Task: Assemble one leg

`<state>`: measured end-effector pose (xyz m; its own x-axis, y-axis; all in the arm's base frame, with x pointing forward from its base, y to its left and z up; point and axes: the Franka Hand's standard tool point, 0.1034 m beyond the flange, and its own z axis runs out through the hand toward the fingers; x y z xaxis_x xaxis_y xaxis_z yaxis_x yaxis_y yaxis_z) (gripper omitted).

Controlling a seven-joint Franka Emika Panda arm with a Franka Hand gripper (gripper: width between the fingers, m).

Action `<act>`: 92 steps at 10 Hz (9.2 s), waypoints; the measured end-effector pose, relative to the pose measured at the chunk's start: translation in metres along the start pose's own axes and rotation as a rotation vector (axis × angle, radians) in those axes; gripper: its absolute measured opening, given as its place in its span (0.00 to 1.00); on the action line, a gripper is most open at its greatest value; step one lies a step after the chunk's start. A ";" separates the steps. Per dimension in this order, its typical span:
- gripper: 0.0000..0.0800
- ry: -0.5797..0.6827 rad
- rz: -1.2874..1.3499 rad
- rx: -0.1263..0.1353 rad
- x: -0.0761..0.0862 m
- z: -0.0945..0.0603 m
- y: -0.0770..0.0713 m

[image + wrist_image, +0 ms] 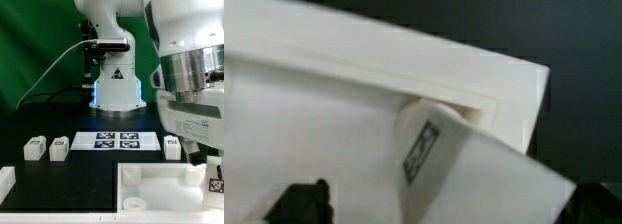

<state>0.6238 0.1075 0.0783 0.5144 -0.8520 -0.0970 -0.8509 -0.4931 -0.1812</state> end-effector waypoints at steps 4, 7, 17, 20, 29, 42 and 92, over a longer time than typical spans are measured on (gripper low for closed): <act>0.81 -0.023 -0.436 -0.034 0.001 0.003 -0.002; 0.81 -0.045 -0.628 -0.092 -0.003 0.006 -0.008; 0.37 0.016 0.574 -0.097 -0.010 0.008 -0.012; 0.37 0.033 0.673 -0.084 -0.010 0.010 -0.012; 0.81 -0.007 -0.303 -0.097 -0.007 0.017 -0.003; 0.36 0.034 0.382 -0.134 -0.006 0.012 -0.014; 0.81 0.032 0.858 -0.095 -0.034 -0.011 -0.012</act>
Offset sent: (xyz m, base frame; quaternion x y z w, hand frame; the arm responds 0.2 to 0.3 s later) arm 0.0000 0.0000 0.0000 0.0000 0.0000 -0.1790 0.9838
